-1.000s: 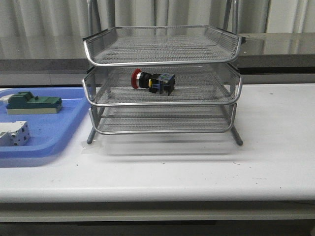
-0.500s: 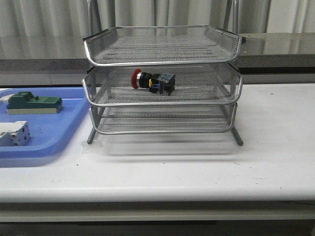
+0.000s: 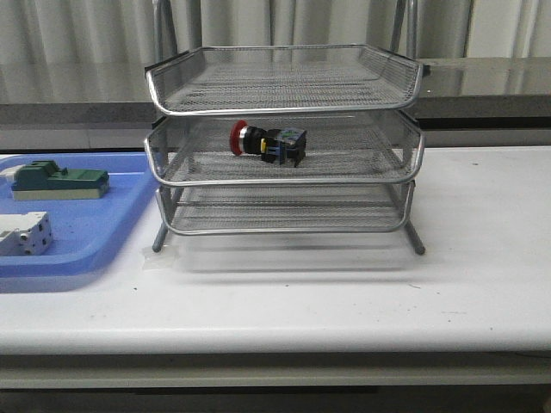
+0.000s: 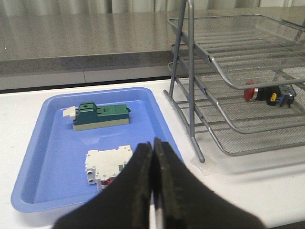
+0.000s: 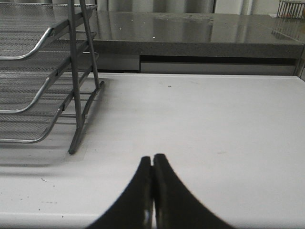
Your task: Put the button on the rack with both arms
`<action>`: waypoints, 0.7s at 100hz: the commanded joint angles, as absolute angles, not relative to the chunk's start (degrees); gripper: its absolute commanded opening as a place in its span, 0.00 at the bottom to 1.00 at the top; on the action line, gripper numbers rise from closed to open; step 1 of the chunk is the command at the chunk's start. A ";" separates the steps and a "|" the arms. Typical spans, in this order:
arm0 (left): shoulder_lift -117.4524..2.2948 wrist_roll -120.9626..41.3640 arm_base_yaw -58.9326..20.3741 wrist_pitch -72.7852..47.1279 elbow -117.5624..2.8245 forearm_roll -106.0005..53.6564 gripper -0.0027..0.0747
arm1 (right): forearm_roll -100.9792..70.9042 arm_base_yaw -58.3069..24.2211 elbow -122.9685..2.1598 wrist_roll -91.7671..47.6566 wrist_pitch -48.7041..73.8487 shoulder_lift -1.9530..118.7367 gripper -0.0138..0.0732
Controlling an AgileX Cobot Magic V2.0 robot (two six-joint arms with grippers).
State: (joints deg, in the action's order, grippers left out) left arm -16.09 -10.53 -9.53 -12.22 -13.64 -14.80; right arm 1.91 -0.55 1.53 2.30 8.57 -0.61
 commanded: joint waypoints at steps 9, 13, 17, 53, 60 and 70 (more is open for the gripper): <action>-16.46 -9.95 -9.33 -7.71 -15.16 -15.56 0.01 | 2.01 -0.20 1.57 1.65 3.81 -1.57 0.09; -16.46 -9.95 -9.33 -7.71 -15.16 -15.56 0.01 | 2.01 -0.20 1.57 1.65 3.81 -1.57 0.09; -16.46 -9.95 -9.33 -7.71 -15.16 -15.56 0.01 | 2.01 -0.20 1.57 1.65 3.81 -1.57 0.09; -16.46 -10.45 -9.33 -7.71 -15.16 -14.19 0.01 | 2.01 -0.20 1.57 1.65 3.81 -1.57 0.09; -16.46 -10.45 -9.33 -7.14 -15.16 -13.94 0.01 | 2.01 -0.20 1.57 1.65 3.81 -1.57 0.09; -16.36 -10.45 -9.33 -6.30 -15.16 -11.47 0.01 | 2.01 -0.20 1.57 1.65 3.81 -1.57 0.09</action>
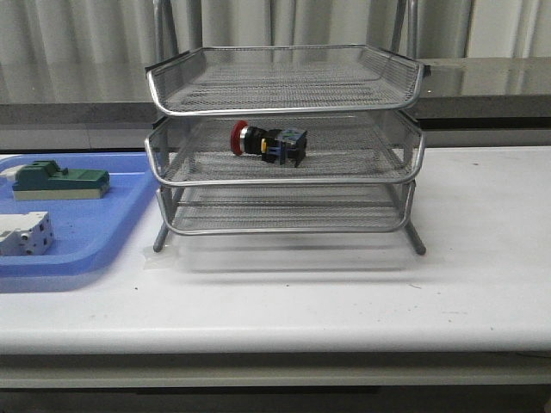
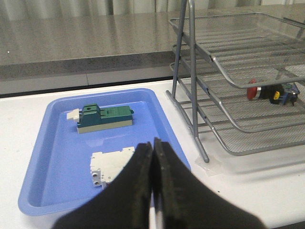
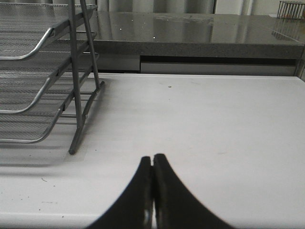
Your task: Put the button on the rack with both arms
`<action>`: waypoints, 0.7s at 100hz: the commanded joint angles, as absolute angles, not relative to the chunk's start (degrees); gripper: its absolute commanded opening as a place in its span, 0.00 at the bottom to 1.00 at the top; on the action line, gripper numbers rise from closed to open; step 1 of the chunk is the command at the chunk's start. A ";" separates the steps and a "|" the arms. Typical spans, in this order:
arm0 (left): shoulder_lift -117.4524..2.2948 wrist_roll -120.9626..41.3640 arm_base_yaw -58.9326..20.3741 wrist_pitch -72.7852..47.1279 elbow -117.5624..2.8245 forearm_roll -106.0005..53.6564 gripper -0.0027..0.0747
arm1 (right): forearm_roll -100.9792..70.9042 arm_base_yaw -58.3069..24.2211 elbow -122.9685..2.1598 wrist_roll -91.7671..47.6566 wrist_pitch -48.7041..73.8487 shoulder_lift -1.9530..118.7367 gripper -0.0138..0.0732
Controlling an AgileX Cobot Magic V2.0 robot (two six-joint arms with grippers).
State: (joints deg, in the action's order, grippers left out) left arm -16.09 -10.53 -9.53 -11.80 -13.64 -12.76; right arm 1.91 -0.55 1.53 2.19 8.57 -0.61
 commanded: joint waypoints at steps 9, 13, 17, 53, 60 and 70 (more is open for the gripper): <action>-15.38 -10.45 -8.98 -6.30 -15.16 -10.31 0.01 | 2.01 -0.20 1.57 1.65 3.81 -1.57 0.09; -14.54 -10.45 -8.26 -6.30 -15.16 -10.01 0.01 | 2.01 -0.20 1.57 1.65 3.81 -1.57 0.09; -13.78 -10.45 -7.49 -6.30 -15.04 -9.62 0.01 | 2.01 -0.20 1.57 1.65 3.81 -1.57 0.09; -2.76 -10.45 0.58 -6.30 -8.28 -7.95 0.01 | 2.01 -0.20 1.57 1.65 3.81 -1.57 0.09; 0.05 -10.45 0.47 -6.30 -6.52 -7.87 0.01 | 2.01 -0.20 1.57 1.65 3.81 -1.57 0.09; 2.06 -6.45 0.47 -5.88 -4.35 -5.62 0.01 | 2.01 -0.20 1.57 1.65 3.81 -1.57 0.09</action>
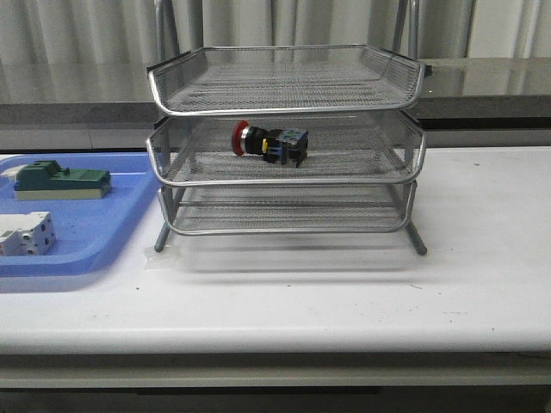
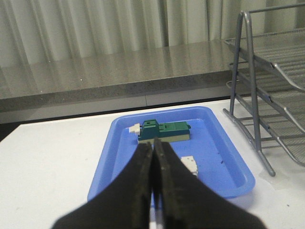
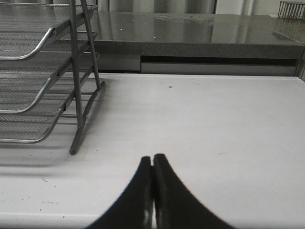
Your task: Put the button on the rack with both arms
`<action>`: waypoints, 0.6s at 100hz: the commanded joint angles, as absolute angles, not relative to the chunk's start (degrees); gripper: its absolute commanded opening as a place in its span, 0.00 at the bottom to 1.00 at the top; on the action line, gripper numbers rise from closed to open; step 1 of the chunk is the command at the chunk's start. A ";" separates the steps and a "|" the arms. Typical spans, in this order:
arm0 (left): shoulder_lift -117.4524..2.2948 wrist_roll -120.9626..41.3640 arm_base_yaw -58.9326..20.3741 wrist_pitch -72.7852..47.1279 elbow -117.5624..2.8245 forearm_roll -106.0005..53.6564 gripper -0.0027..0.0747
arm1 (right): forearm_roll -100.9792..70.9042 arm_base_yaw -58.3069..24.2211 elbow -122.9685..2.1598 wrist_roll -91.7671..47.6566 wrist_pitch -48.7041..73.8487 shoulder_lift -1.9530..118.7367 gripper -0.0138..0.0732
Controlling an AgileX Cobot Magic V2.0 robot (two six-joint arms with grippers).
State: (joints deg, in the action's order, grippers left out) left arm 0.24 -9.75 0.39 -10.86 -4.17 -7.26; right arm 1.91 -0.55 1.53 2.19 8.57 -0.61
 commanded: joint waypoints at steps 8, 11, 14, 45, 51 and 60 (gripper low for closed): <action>2.09 -1.23 0.47 -5.88 -3.35 -2.27 0.01 | 2.01 -0.20 1.57 1.65 3.81 -1.57 0.09; 2.09 0.00 0.47 -5.61 -3.02 -1.56 0.01 | 2.01 -0.20 1.57 1.65 3.81 -1.57 0.09; 2.09 0.73 0.47 -5.28 -2.52 -1.31 0.01 | 2.01 -0.20 1.57 1.65 3.81 -1.57 0.09; 2.09 1.59 0.47 1.88 2.17 -1.32 0.01 | 2.01 -0.20 1.57 1.65 3.81 -1.57 0.09; 2.09 1.59 0.47 1.83 2.17 -1.32 0.01 | 2.01 -0.20 1.57 1.65 3.81 -1.57 0.09; 2.09 1.59 0.47 1.83 2.17 -1.32 0.01 | 2.01 -0.20 1.57 1.65 3.81 -1.57 0.09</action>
